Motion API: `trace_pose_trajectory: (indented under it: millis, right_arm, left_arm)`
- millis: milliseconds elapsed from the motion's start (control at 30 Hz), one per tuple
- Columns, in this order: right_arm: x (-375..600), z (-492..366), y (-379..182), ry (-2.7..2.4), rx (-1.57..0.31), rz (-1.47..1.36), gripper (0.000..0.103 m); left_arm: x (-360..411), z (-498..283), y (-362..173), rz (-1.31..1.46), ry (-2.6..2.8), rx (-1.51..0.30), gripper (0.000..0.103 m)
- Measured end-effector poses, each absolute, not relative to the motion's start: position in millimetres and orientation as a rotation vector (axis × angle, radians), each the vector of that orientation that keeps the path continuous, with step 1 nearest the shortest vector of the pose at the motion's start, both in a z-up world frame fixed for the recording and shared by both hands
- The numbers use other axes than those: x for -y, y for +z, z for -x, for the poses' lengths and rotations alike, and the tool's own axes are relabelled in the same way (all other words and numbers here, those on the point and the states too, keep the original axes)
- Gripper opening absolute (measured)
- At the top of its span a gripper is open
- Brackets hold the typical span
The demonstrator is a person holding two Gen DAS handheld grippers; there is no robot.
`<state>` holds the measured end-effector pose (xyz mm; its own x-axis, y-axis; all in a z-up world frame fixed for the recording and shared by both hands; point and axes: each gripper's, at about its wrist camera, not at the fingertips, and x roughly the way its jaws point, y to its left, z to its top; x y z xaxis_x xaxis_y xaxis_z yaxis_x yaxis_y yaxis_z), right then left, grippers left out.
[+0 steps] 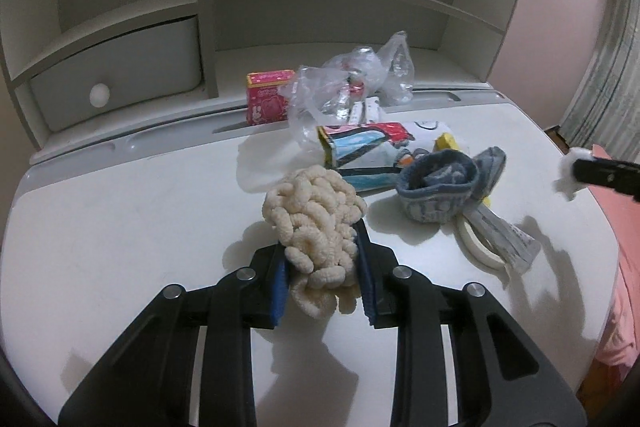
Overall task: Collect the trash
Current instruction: 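Grasp the puffed snack with the left tool while the right tool grasps white plastic, then carry the puffed snack and white plastic over the black bin and open both tools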
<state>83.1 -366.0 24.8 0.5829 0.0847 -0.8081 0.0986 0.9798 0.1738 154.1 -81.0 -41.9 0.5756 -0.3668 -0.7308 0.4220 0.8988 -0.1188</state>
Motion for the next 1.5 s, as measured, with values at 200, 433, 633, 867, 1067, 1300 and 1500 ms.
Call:
trace_pose_trajectory:
  millis: [200, 433, 633, 867, 1067, 1300, 1500]
  right_arm:
    - [417, -15, 26, -0.124, -0.931, -0.248, 0.053]
    - [516, 106, 3, -0.341, -0.912, -0.348, 0.053]
    - [605, 207, -8, -0.545, -0.893, -0.449, 0.053]
    - [669, 294, -55, -0.708, -0.895, -0.55, 0.053]
    - [703, 319, -119, -0.757, -0.935, -0.627, 0.053]
    - [722, 322, -179, -0.741, -1.009, -0.65, 0.053]
    - [728, 318, -201, -0.697, -1.026, -0.683, 0.054]
  left_arm:
    - [99, -137, -38, -0.121, -0.495, -0.814, 0.028]
    - [185, -80, -11, -0.195, -0.667, -0.787, 0.028]
    - [323, -2, -2, -0.261, -0.931, -0.763, 0.028]
    - [471, 95, -29, -0.344, -1.224, -0.784, 0.028]
    - [556, 158, -89, -0.447, -1.342, -0.818, 0.028]
    - [606, 159, -168, -0.517, -1.323, -0.901, 0.028]
    - [632, 156, -206, -0.544, -1.285, -0.971, 0.028]
